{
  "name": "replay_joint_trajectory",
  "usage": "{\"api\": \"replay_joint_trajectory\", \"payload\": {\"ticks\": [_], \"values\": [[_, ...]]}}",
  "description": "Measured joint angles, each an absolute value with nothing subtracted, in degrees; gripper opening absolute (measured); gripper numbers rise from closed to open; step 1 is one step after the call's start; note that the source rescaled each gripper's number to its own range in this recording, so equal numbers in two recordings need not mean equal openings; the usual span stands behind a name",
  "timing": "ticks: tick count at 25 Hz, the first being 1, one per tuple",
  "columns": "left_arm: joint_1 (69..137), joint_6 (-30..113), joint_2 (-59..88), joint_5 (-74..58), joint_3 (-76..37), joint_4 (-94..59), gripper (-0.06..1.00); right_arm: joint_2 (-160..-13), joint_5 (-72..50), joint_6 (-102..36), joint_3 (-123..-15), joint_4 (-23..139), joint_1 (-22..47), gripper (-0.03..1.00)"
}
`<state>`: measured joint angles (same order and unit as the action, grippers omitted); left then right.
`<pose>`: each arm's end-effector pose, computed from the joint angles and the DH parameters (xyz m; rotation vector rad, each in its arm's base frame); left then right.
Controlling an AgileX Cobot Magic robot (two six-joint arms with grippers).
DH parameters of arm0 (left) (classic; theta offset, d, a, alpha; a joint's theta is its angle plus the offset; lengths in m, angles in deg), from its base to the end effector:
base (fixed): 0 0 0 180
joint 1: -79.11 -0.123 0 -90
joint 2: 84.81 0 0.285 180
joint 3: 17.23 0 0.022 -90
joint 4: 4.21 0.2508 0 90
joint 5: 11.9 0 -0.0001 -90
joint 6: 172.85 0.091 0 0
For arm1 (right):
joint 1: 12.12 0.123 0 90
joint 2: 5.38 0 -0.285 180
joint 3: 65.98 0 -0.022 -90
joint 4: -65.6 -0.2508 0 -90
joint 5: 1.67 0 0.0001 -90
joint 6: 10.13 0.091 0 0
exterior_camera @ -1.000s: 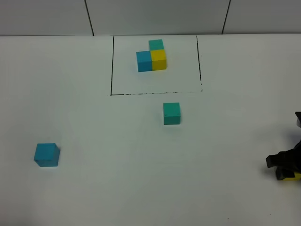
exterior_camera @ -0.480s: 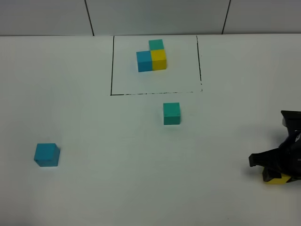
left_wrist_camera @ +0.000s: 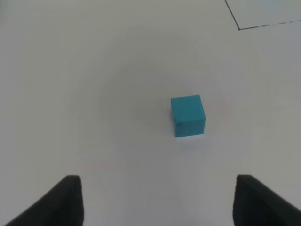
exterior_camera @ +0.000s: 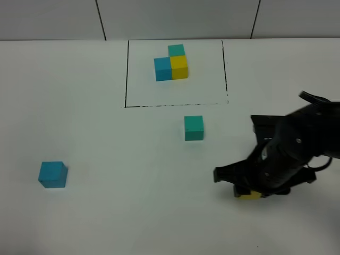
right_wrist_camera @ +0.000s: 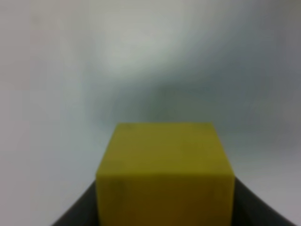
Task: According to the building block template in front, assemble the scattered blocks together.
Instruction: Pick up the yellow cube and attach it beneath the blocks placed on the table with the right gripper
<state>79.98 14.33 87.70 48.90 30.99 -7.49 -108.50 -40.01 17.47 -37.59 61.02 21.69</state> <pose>-0.0065 -0.0044 0.2790 0.1457 2.0269 0.0010 0.2327 0.1613 0.1614 -0.0754 3.0095 0.2078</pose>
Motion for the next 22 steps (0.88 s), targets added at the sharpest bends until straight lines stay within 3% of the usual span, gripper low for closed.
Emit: {"api": "replay_joint_trajectory", "payload": {"ticks": [11,22], "values": [[79.98,14.33,87.7,48.9,30.99,-7.49,0.54,-129.52,-47.45,25.0,-62.79,67.03,27.05,0.02],[79.98,14.27,87.7,48.9,30.99,-7.49,0.54,-134.53,-47.91,31.14,-67.35,73.69,27.48,0.02]]}}
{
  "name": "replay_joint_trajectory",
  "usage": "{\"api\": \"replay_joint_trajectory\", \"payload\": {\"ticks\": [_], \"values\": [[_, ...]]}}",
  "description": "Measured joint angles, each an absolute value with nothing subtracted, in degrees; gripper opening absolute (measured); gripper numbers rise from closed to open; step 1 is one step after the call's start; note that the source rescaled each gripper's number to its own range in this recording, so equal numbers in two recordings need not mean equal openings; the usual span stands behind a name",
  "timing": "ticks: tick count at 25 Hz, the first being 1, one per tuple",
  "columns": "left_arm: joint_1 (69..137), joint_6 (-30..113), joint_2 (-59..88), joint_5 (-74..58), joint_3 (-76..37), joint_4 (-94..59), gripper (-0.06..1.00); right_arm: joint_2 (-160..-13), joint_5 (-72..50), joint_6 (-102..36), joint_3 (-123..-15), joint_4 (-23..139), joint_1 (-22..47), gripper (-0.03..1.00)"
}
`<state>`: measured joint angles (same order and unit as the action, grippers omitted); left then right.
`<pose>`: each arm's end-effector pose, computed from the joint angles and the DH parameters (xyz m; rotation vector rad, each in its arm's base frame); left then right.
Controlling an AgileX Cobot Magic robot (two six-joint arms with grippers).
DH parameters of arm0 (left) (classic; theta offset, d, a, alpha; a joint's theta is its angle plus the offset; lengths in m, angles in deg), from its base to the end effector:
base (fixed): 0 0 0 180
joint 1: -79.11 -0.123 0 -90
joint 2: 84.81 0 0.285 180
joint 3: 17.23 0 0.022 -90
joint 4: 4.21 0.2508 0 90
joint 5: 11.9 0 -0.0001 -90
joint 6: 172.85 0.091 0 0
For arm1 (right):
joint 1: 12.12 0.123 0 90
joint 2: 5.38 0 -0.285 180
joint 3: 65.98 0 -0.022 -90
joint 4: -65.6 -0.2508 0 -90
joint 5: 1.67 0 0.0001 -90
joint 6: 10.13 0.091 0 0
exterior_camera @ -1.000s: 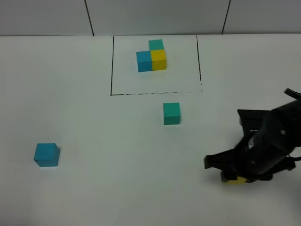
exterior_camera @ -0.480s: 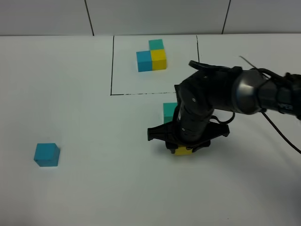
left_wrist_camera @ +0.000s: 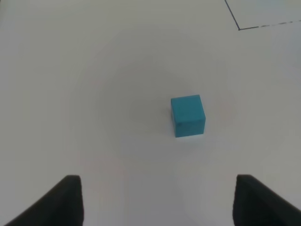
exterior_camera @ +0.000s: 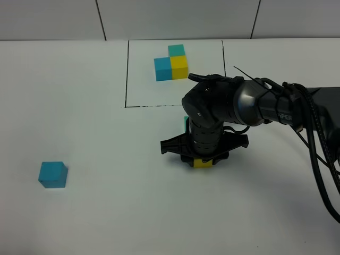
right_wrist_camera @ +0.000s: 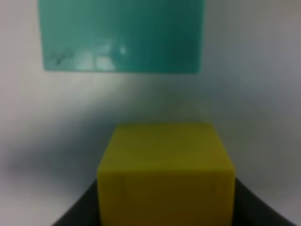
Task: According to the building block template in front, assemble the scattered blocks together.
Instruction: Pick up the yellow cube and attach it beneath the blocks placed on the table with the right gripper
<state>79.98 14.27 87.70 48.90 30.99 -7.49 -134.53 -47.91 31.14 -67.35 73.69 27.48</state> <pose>-0.0065 -0.0044 0.2790 0.1446 2.0270 0.0003 0.3152 0.2487 0.1178 -0.0947 2.9914 -0.0208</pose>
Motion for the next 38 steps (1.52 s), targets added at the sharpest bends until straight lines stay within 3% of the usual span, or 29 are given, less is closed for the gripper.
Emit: {"api": "replay_joint_trajectory", "payload": {"ticks": [38], "values": [[79.98,14.27,87.7,48.9,30.99,-7.49,0.54,-137.68,-46.02,32.99,-71.06,68.52,25.7,0.02]]}}
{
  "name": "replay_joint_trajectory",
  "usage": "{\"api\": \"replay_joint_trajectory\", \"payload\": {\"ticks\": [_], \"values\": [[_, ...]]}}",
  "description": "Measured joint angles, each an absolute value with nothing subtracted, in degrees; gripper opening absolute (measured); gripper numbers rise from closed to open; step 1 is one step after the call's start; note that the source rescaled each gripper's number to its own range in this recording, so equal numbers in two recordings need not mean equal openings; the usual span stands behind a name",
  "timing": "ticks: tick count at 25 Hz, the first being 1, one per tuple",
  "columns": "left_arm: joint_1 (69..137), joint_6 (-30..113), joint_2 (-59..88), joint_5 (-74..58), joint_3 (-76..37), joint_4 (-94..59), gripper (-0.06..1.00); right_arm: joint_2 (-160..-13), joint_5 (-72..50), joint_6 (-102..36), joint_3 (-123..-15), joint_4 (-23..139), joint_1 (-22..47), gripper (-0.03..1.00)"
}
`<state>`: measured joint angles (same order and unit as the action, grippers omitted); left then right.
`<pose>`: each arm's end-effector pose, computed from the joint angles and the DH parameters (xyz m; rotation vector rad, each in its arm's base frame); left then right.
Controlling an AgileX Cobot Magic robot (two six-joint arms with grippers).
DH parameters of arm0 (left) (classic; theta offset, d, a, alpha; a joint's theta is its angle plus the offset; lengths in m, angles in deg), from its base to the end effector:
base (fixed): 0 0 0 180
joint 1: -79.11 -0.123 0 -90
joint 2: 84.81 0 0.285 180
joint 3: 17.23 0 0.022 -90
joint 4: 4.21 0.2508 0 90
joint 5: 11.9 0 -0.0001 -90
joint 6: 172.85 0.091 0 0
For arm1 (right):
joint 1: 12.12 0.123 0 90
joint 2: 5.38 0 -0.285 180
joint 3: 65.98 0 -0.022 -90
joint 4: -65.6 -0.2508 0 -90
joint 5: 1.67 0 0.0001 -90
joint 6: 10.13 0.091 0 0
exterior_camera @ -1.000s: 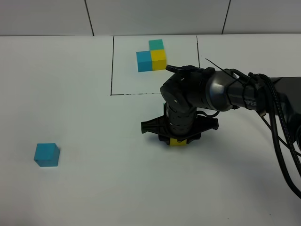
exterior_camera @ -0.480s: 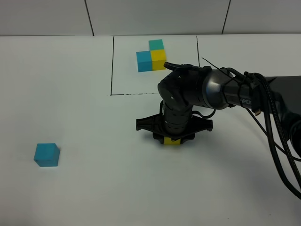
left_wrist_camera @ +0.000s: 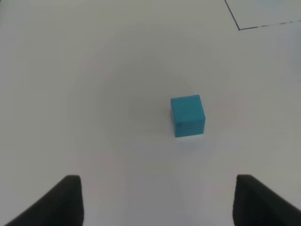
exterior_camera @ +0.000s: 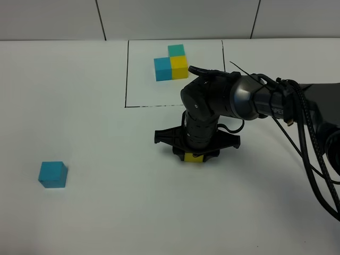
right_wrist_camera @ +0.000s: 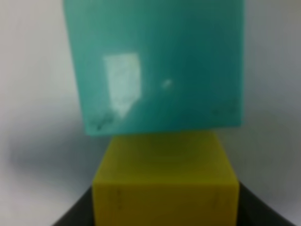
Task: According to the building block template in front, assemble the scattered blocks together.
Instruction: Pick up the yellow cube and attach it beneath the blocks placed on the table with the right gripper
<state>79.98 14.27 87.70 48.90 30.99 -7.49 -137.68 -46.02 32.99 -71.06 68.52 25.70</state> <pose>-0.0065 -0.0044 0.2790 0.1446 2.0270 0.0003 0.3323 0.2538 0.1096 0.0881 3.0019 0.0999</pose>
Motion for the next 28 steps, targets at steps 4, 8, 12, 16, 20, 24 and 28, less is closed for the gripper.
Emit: {"api": "replay_joint_trajectory", "payload": {"ticks": [4,8,12,16,20,24,28], "values": [[79.98,14.27,87.7,48.9,30.99,-7.49,0.54,-137.73,-45.17,32.99,-71.27,69.26,25.15,0.02],[79.98,14.27,87.7,48.9,30.99,-7.49,0.54,-137.74,-44.95,32.99,-71.27,69.68,25.11,0.02],[79.98,14.27,87.7,48.9,30.99,-7.49,0.54,-137.74,-44.95,32.94,-71.27,69.78,25.11,0.02],[79.98,14.27,87.7,48.9,30.99,-7.49,0.54,-137.74,-44.84,32.99,-71.27,69.81,25.11,0.02],[79.98,14.27,87.7,48.9,30.99,-7.49,0.54,-137.74,-44.36,33.04,-71.27,69.99,25.11,0.02],[79.98,14.27,87.7,48.9,30.99,-7.49,0.54,-137.74,-44.36,33.04,-71.27,69.99,25.11,0.02],[79.98,14.39,87.7,48.9,30.99,-7.49,0.54,-137.74,-44.36,33.04,-71.27,69.99,25.11,0.02]]}}
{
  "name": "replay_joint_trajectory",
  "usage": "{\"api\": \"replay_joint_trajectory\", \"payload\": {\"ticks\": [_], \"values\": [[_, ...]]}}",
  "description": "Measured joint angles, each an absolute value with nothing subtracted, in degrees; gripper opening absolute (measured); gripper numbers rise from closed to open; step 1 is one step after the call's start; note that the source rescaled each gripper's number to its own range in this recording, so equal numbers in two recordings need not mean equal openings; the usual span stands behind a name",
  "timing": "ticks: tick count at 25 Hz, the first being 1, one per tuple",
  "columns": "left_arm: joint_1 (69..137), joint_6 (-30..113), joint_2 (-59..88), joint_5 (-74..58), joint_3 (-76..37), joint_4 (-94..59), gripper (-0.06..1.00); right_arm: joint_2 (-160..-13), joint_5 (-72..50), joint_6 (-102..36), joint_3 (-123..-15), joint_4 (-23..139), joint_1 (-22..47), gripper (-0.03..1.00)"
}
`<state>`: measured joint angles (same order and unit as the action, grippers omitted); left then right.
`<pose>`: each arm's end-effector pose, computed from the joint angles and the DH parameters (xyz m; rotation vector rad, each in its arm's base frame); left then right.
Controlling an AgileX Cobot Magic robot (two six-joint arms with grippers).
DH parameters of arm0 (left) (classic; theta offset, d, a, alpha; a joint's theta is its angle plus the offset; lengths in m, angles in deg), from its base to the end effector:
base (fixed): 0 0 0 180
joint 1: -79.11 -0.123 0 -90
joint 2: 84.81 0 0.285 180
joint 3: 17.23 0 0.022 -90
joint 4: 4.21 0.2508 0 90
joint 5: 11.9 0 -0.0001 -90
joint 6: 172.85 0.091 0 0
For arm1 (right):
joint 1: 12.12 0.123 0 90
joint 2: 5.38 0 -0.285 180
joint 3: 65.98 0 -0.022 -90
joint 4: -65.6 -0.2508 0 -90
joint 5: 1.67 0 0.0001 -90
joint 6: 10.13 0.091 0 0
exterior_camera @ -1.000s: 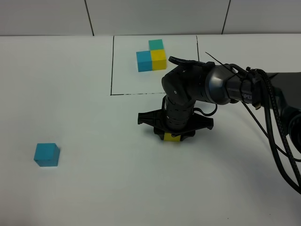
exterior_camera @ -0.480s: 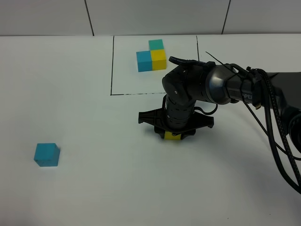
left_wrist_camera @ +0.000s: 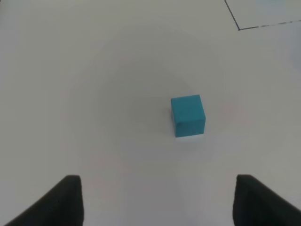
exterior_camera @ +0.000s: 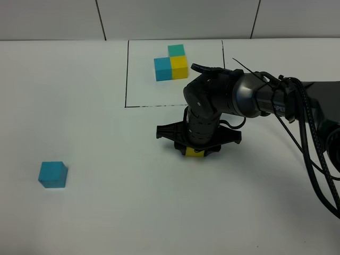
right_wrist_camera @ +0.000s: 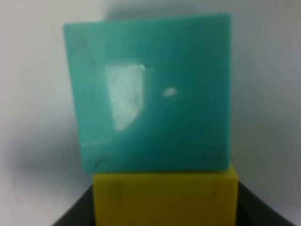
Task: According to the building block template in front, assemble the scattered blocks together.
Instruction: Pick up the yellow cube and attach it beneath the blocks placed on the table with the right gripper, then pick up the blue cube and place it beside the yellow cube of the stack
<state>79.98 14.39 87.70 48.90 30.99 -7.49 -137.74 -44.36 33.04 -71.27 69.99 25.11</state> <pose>-0.0065 -0.0044 0.2790 0.1467 2.0269 0.0016 0.3385 0.2513 0.1105 0.0771 2.9656 0.1069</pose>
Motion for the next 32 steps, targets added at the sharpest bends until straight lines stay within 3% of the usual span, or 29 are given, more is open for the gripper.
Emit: {"api": "replay_joint_trajectory", "payload": {"ticks": [15,18,22,27,29,32], "values": [[79.98,14.34,87.7,48.9,30.99,-7.49,0.54,-137.74,-44.36,31.9,-71.27,69.99,25.11,0.02],[79.98,14.34,87.7,48.9,30.99,-7.49,0.54,-137.74,-44.36,31.78,-71.27,69.92,25.11,0.07],[79.98,14.34,87.7,48.9,30.99,-7.49,0.54,-137.51,-42.99,31.49,-71.27,70.36,25.11,0.37],[79.98,14.34,87.7,48.9,30.99,-7.49,0.54,-136.61,-44.41,30.42,-71.16,73.48,25.02,0.86],[79.98,14.34,87.7,48.9,30.99,-7.49,0.54,-135.18,-46.19,28.59,-71.04,74.7,25.02,0.95],[79.98,14.34,87.7,48.9,30.99,-7.49,0.54,-132.11,-49.47,24.97,-70.99,76.11,24.98,0.99]]}}
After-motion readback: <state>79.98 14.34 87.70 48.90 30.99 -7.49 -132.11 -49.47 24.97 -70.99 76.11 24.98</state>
